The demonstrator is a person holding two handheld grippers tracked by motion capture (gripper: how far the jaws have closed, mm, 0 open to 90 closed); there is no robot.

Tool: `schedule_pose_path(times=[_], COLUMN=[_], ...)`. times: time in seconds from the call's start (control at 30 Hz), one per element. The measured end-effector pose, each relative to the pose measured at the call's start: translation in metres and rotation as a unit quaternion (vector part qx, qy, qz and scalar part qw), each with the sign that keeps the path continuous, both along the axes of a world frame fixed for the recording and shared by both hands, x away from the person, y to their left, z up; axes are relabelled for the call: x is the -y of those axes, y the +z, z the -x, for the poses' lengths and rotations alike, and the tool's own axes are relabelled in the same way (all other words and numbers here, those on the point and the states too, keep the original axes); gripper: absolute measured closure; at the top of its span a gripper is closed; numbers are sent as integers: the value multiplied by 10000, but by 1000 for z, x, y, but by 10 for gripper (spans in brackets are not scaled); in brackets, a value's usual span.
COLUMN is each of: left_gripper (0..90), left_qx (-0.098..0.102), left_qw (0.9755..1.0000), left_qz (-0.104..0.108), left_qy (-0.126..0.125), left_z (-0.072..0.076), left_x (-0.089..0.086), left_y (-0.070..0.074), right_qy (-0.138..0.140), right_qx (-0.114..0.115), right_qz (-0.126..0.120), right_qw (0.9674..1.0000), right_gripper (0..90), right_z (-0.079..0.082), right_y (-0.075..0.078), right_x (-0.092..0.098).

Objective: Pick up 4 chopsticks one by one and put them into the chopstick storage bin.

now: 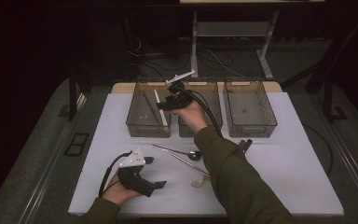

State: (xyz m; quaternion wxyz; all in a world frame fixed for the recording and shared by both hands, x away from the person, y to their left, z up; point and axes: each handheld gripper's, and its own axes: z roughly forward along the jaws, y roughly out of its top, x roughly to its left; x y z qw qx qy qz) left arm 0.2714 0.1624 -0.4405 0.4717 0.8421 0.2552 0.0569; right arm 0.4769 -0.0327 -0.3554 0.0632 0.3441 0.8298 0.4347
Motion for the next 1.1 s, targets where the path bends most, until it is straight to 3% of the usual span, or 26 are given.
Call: schedule_pose_path(times=[0.07, 0.3, 0.63, 1.1], left_gripper=[0, 0, 0, 0], left_qx=[-6, -33, -28, -2], left_qw=[10000, 10000, 10000, 10000], left_qz=[-22, -32, -33, -46], left_qy=[2, 22, 34, 44], left_z=[0, 0, 1, -1], left_x=[0, 0, 0, 0], left_y=[0, -1, -1, -2], right_qy=[102, 338, 440, 612], right_qx=[123, 188, 347, 244], right_qz=[-20, -148, -232, -412], right_qw=[9999, 9991, 9982, 9970], right_gripper=[422, 436, 345, 283], right_z=[8, 29, 55, 92], right_y=[3, 6, 5, -4], right_x=[9, 33, 67, 115])
